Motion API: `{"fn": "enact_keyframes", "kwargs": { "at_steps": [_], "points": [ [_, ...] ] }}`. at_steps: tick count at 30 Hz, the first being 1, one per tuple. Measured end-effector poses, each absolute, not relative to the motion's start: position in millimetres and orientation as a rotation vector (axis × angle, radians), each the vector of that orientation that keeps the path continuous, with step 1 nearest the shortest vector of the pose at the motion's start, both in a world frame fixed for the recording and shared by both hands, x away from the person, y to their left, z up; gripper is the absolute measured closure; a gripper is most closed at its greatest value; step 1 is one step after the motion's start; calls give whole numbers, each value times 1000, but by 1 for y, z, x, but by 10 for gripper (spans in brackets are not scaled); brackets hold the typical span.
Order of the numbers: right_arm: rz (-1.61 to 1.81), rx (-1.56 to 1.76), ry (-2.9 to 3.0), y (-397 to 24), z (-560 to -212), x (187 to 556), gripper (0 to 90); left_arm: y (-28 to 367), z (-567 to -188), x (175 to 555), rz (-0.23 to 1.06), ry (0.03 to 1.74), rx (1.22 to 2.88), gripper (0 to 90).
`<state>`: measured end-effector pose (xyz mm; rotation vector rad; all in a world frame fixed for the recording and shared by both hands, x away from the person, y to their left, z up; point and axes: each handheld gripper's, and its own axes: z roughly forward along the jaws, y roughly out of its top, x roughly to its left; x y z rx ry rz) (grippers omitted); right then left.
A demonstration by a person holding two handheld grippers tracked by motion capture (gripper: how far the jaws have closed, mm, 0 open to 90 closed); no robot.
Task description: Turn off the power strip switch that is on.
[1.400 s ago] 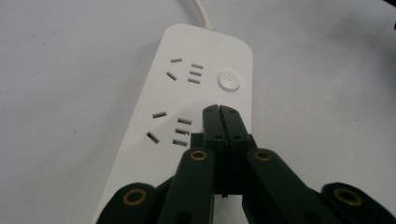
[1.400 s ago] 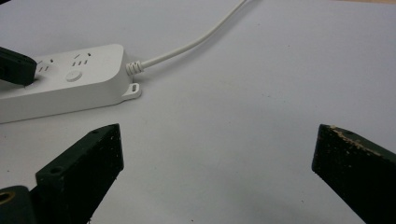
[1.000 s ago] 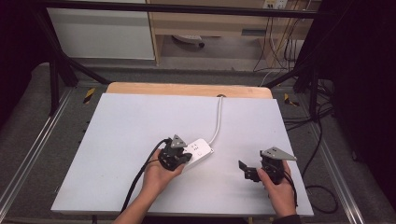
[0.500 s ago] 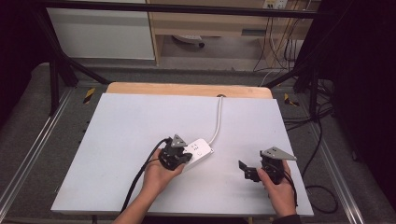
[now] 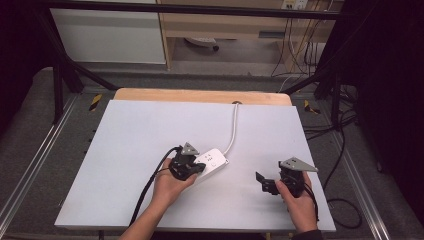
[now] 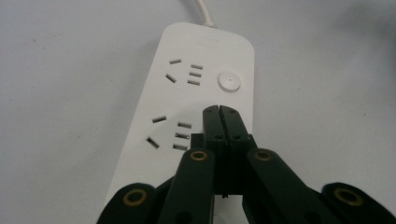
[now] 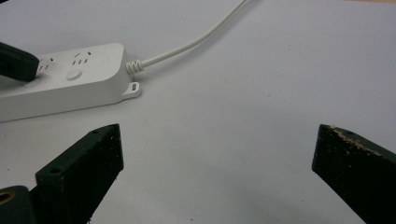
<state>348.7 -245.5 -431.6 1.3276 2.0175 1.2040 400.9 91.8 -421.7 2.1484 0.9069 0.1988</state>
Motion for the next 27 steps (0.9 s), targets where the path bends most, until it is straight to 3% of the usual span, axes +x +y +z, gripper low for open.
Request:
{"fn": "enact_keyframes", "kwargs": {
  "at_steps": [27],
  "points": [
    [1220, 1328, 1998, -250, -429, 348, 30, 88, -420, 401, 221, 874, 2042, 900]
  ]
}}
